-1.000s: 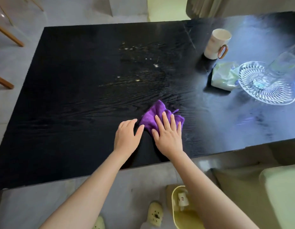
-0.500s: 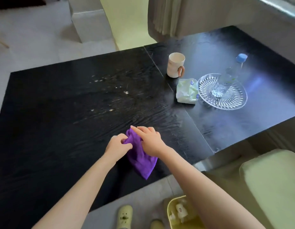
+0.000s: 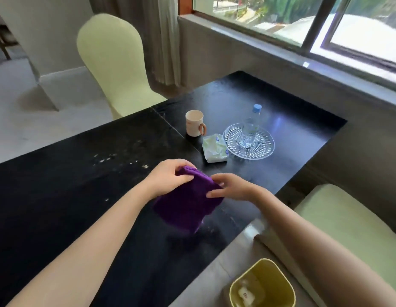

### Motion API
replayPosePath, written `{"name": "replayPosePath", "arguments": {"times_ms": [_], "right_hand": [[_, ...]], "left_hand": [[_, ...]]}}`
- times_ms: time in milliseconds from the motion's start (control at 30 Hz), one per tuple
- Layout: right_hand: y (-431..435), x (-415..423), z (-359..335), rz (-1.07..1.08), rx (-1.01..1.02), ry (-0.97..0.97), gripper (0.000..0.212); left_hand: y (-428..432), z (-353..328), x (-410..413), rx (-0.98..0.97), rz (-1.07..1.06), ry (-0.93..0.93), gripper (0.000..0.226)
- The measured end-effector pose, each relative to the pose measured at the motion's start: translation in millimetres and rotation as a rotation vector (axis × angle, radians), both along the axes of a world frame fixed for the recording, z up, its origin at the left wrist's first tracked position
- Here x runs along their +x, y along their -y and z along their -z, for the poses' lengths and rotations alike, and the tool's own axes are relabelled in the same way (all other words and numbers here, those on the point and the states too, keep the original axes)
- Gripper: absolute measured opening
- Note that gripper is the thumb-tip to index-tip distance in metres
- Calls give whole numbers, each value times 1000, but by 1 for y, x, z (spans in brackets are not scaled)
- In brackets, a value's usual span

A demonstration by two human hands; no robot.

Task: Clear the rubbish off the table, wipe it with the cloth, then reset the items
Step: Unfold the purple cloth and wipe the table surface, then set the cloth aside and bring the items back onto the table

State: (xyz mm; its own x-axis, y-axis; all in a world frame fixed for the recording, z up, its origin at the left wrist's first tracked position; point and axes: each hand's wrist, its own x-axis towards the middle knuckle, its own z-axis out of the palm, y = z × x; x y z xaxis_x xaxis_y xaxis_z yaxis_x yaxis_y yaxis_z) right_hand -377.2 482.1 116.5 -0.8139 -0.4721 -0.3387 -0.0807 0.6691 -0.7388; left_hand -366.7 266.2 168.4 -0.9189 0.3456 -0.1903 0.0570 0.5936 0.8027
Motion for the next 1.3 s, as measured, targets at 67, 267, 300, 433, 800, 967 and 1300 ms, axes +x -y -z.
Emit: {"name": "replayPosePath", "arguments": {"times_ms": [67,267,300,433,800,967,1300], "right_hand": [[-20,7,-14,75,47,-48,9],[-85,22,-57,327,95,-87,14],[-95,21,-62,357,99,-78,13],[-137,11,-66,452,98,-44,11],[-221,-78,5,682,105,-70,20],[-237,-90,84,694,192,-131,24],[-266,-74,158,428,328,-198,36]], "left_hand": [[-9,-7,-6,40,-2,-21,17],[-60,-12,-28,140,42,-15,7],[-71,-11,-33,145,54,-9,11],[-112,1,-62,85,141,-1,8],[-213,61,-127,-173,138,-85,6],[-252,130,-96,-267,85,-100,19],[-285,207,-53,-407,238,-99,23]]}}
